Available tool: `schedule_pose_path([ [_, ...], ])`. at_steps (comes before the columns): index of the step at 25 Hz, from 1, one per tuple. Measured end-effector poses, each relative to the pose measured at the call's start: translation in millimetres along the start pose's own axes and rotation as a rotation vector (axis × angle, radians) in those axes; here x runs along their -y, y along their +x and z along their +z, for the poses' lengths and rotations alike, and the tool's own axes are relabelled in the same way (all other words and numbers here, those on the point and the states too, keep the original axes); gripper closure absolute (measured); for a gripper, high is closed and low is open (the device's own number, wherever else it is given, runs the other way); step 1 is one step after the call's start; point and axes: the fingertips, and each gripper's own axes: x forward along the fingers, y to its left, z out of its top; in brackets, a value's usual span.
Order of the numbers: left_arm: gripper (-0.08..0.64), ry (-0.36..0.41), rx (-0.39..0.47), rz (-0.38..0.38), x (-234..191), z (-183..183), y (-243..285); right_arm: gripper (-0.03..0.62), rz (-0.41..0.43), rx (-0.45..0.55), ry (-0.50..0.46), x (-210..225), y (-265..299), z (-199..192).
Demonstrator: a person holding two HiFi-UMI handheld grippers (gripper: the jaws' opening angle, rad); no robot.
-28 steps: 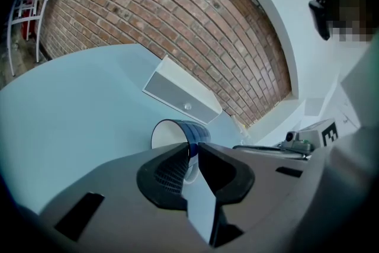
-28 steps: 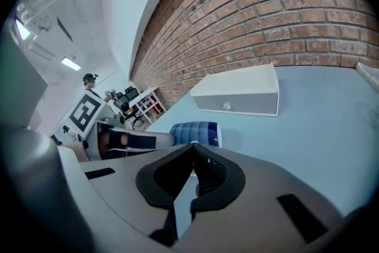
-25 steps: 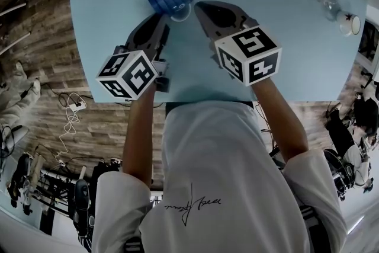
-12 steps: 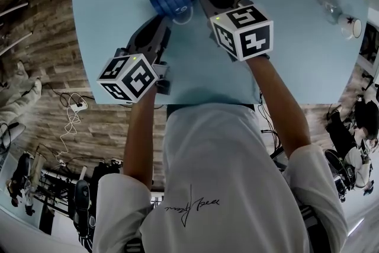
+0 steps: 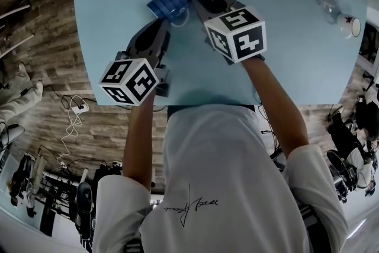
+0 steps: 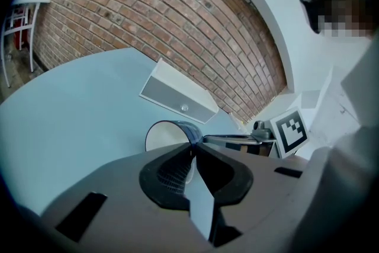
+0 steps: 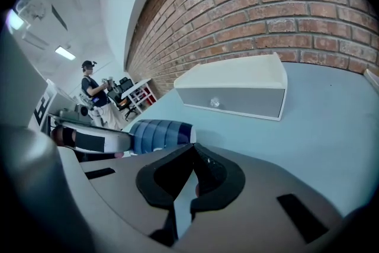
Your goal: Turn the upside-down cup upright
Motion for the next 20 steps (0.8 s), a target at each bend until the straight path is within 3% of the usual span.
schedule_pose_path([
  [5, 0.528, -0.044, 0.011, -0.018, -3.8, -0.6, -2.6, 0.571, 0.017, -0.003, -0.001, -8.1, 2.3, -1.2],
  [20, 0.535, -0.043, -0.023, -0.067, 1.8, -11.4, -15.0, 0.571, 0.025, 0.000, -0.015, -21.3, -2.4, -4.7],
])
